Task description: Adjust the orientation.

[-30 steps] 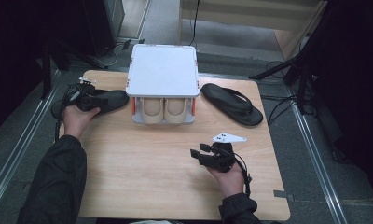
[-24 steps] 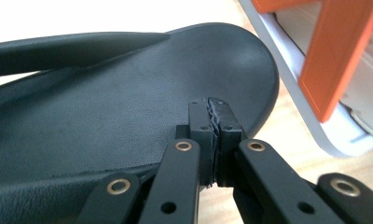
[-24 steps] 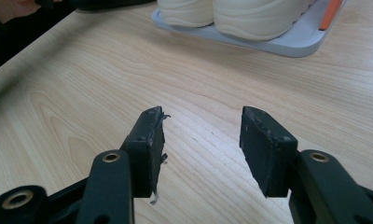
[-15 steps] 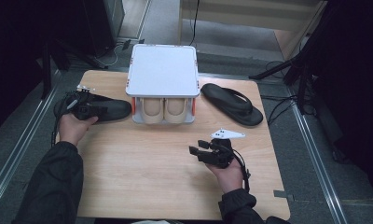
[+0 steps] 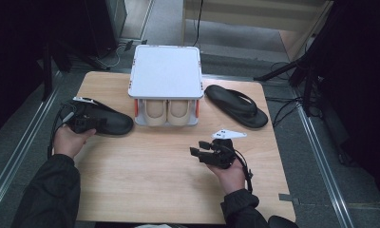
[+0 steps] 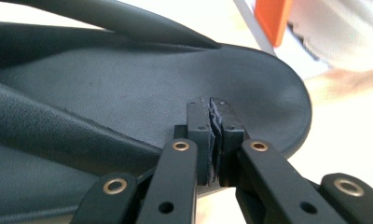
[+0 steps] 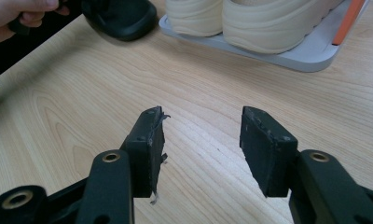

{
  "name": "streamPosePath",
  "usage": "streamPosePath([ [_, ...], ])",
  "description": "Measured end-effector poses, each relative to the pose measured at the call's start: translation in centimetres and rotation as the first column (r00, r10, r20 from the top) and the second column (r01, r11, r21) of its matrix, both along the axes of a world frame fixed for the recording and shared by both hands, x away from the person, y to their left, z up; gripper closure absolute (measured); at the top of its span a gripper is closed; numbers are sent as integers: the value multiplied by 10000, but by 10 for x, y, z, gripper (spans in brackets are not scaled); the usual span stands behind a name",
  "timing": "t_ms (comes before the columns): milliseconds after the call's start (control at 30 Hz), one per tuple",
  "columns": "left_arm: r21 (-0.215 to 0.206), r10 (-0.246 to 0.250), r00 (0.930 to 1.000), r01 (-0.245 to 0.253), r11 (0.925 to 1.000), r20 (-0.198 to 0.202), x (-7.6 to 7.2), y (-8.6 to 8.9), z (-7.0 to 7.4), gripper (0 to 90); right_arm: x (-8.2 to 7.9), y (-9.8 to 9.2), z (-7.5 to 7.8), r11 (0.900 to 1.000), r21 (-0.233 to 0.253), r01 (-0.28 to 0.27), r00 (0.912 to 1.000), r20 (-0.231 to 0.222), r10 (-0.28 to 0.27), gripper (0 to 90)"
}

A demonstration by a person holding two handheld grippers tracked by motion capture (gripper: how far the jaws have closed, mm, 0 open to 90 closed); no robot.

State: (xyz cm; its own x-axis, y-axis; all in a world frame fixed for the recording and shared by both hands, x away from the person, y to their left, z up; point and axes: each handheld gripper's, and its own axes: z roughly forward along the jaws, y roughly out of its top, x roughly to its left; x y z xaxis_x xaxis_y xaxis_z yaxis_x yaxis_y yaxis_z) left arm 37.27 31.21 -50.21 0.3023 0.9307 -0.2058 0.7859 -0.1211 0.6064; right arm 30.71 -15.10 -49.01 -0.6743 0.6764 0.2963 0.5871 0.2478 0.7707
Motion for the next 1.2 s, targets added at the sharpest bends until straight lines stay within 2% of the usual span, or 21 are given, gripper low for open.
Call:
streamPosePath([
  [400, -531, 215, 9997, -219, 9983, -86, -21, 8, -1, 842, 2, 4, 0, 9999, -8, -131, 9999, -36, 131, 504],
  [500, -695, 197, 9998, -201, 9974, -76, -22, 8, 2, 753, 3, 7, 0, 9998, -44, -189, 9998, -9, 189, 504],
  [633, -111, 502, 9980, -498, 9987, 373, -25, 6, 15, 569, 3, 7, 0, 9997, -116, -227, 9997, -5, 227, 503],
  [733, -132, 738, 9956, -731, 9972, 577, -28, 11, 21, 498, 3, 7, 0, 9998, -93, -200, 9998, -1, 200, 503],
  [967, -527, 1415, 9843, -1366, 9892, 1051, -32, 31, 25, 379, 3, 7, 1, 9997, -118, -205, 9998, 8, 205, 501],
  [1000, -580, 1557, 9821, -1502, 9870, 1057, -33, 34, 25, 374, 3, 7, 1, 9997, -117, -212, 9998, 1, 213, 500],
  [1200, -744, 1893, 9793, -1840, 9801, 718, -33, 42, 20, 366, 3, 7, 0, 9997, -147, -190, 9998, -3, 190, 498],
])
